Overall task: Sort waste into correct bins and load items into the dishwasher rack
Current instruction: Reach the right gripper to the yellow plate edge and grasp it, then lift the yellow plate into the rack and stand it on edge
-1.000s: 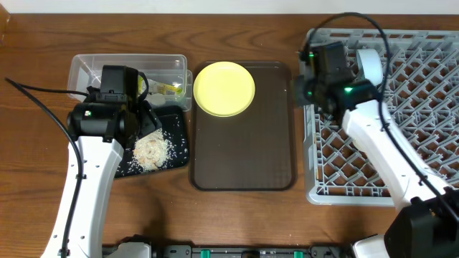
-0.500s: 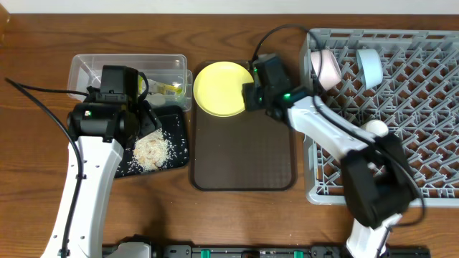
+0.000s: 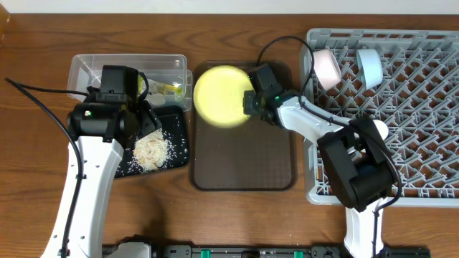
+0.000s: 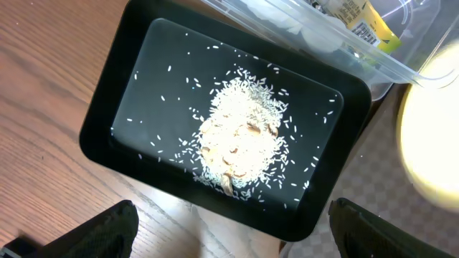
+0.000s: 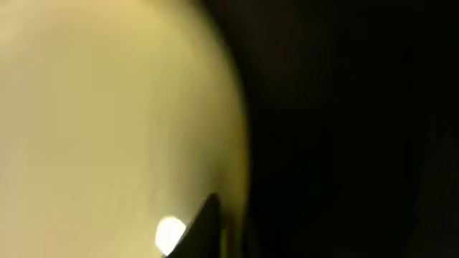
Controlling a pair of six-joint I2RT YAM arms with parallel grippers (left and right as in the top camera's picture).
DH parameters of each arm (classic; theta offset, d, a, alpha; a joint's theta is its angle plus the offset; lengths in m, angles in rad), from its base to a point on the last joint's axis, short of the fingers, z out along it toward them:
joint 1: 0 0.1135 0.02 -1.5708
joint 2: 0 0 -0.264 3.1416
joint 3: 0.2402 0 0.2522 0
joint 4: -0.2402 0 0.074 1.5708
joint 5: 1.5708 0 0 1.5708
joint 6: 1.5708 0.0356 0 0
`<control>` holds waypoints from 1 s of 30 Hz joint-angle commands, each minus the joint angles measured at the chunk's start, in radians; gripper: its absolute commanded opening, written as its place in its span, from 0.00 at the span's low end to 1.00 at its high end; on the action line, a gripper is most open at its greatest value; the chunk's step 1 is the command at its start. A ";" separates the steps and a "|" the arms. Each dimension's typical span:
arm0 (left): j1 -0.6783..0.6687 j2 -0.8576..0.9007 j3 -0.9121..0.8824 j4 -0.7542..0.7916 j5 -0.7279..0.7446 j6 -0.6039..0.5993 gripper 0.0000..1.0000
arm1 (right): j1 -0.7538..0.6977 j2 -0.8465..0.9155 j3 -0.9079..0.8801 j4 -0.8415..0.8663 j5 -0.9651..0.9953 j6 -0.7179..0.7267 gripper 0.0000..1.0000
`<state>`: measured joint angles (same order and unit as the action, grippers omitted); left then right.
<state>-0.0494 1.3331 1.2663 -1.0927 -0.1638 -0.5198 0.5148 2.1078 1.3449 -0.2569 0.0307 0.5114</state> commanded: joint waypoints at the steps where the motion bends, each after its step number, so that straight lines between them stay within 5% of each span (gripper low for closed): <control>1: 0.004 -0.014 0.006 -0.003 -0.008 0.002 0.88 | -0.001 0.010 -0.011 -0.061 0.048 0.012 0.01; 16: 0.004 -0.014 0.006 -0.002 -0.005 0.002 0.88 | -0.190 -0.431 -0.011 -0.316 0.060 -0.249 0.01; 30: 0.004 -0.014 0.006 0.001 -0.005 0.002 0.88 | -0.425 -0.760 -0.011 -0.573 0.542 -0.657 0.01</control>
<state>-0.0494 1.3331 1.2663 -1.0924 -0.1635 -0.5201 0.1230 1.3628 1.3312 -0.8177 0.3817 0.0101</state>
